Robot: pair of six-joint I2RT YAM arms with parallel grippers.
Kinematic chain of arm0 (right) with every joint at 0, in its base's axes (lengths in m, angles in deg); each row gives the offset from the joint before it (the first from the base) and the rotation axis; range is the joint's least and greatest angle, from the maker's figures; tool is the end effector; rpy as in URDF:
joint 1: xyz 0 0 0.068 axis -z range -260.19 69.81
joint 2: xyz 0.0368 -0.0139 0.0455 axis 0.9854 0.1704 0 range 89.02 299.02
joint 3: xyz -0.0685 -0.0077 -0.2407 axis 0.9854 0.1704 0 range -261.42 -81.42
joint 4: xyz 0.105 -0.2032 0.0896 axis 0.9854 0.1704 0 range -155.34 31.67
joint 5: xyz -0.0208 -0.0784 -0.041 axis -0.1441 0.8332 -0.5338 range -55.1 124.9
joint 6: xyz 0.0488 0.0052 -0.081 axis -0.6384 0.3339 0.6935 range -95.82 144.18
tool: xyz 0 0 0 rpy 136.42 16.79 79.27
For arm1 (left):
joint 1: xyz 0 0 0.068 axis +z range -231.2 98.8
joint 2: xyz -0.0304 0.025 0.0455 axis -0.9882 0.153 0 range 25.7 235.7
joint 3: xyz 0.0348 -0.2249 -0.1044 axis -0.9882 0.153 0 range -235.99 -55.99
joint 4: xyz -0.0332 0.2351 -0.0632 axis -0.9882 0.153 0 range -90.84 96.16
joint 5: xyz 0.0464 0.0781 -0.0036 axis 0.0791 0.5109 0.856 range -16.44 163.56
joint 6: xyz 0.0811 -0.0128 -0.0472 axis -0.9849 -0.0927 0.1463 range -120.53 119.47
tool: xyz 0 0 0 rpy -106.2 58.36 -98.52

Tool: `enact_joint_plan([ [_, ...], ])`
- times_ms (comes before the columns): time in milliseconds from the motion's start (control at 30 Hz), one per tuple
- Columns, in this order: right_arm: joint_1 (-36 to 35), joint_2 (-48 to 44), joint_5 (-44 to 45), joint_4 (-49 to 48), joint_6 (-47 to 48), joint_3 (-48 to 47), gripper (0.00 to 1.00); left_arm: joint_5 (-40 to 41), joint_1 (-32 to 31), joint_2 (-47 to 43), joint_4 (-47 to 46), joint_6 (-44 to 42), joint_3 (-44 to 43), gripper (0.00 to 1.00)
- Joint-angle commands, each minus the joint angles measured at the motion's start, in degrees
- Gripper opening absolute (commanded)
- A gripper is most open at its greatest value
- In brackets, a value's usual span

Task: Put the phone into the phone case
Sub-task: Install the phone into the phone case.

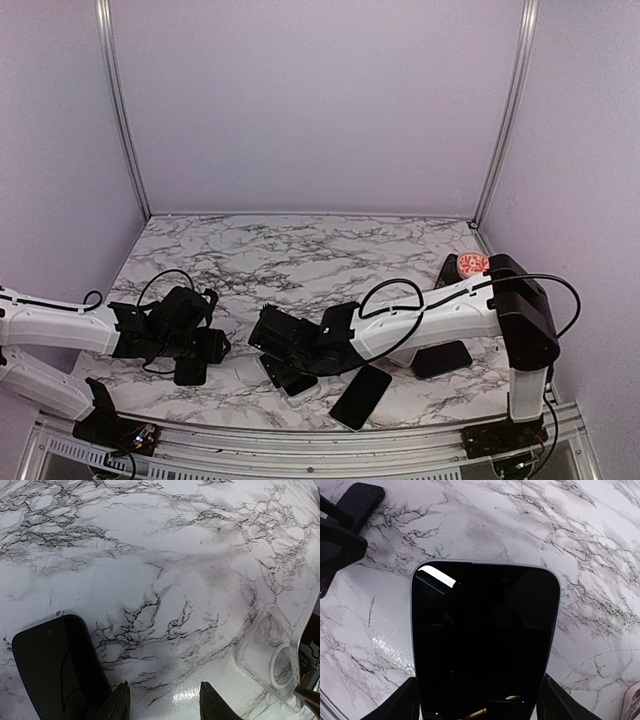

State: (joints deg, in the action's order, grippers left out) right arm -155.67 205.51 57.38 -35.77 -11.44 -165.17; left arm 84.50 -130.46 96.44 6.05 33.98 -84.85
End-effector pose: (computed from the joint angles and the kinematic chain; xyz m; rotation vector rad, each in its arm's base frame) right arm 0.1376 0.4010 0.1205 -0.7495 2.4322 0.2309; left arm 0.1785 -0.1824 0.1143 0.2268 2.4393 -0.4404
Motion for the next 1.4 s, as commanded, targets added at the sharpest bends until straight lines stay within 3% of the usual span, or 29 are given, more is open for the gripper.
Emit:
enact_joint_plan([
  [0, -0.69, -3.81, 2.04, -0.99, 1.91, -3.65, 0.41, -0.99, 0.39, 1.38, -0.7, -0.49, -0.67, 0.47],
  [267, -0.81, -2.95, -2.44, -2.8, 0.66, -1.13, 0.41, -1.1, 0.39, 1.42, -0.82, -0.55, -0.72, 0.47],
  [1367, 1.26, 0.99, -2.14, -5.65, 2.44, 3.0, 0.38, -1.88, 0.41, 2.18, -1.4, -0.06, -0.25, 0.47],
])
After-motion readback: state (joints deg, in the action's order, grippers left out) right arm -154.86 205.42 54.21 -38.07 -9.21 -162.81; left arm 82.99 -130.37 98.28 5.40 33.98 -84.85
